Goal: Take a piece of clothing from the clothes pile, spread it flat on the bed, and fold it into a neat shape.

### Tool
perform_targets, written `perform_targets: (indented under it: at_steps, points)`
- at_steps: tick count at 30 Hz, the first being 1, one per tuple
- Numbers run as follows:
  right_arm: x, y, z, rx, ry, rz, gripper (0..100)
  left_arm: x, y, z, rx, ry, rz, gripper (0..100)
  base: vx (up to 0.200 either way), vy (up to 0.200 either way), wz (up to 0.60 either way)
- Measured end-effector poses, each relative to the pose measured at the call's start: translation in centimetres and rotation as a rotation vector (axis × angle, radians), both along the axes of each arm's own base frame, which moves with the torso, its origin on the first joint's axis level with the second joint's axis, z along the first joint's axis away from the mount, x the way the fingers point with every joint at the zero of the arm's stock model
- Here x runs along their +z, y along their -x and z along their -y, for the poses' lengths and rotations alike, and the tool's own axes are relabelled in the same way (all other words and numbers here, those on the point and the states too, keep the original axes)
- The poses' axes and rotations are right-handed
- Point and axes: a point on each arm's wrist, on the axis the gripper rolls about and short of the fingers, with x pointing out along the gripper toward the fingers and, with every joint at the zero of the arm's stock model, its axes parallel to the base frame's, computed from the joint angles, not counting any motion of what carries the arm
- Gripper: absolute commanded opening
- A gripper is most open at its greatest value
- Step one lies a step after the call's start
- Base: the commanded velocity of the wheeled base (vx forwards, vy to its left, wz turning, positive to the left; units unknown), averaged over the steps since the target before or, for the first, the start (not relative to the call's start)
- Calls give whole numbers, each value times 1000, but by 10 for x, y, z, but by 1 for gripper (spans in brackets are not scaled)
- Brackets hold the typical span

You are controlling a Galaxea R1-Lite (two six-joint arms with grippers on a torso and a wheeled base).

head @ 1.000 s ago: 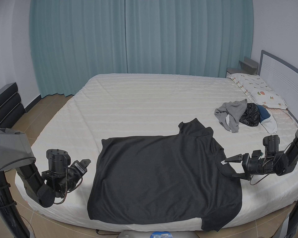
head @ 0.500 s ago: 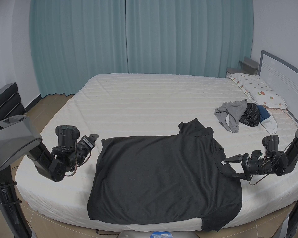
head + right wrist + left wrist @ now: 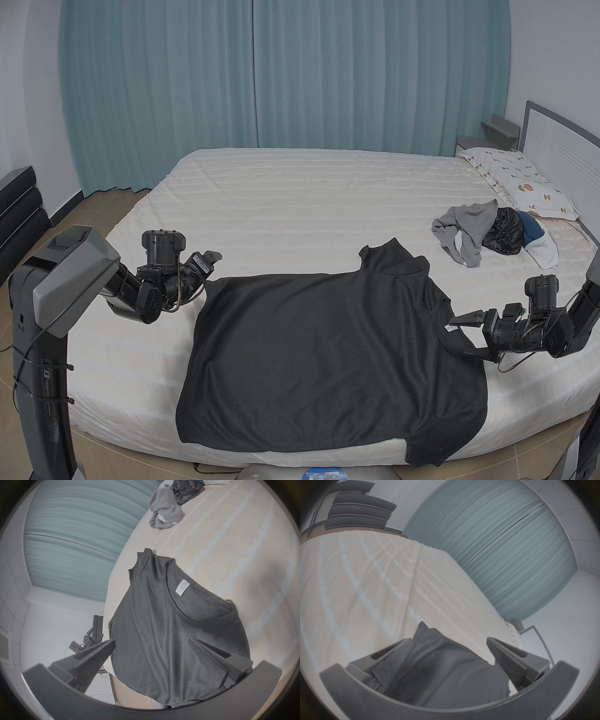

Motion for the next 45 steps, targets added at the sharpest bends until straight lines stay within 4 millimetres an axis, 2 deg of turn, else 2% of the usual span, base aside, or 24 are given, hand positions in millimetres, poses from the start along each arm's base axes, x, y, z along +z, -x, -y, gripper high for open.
perform_targets:
  at_steps: [10,16,25,26,36,45]
  points:
    - [-7,-2,-1,-10,-13,-25,100,-26,-35,1,11,-78,2,100,0,0,0]
    - [-11,-3,-1,-8,-14,-34,100,-40,-41,5,9,-88,-6,100,0,0,0]
    - [-14,-3,-6,5,-14,-47,100,-52,-49,6,9,-88,-6,100,0,0,0]
    - [-15,-3,-6,5,-14,-48,100,-53,-50,5,10,-88,-4,0,0,0,0]
    - [-16,-6,-5,3,-12,-40,100,-60,-58,-2,32,-84,4,0,0,0,0]
    - [-16,-9,-5,-12,-12,-2,100,-49,-74,-4,123,-104,91,0,0,0,0]
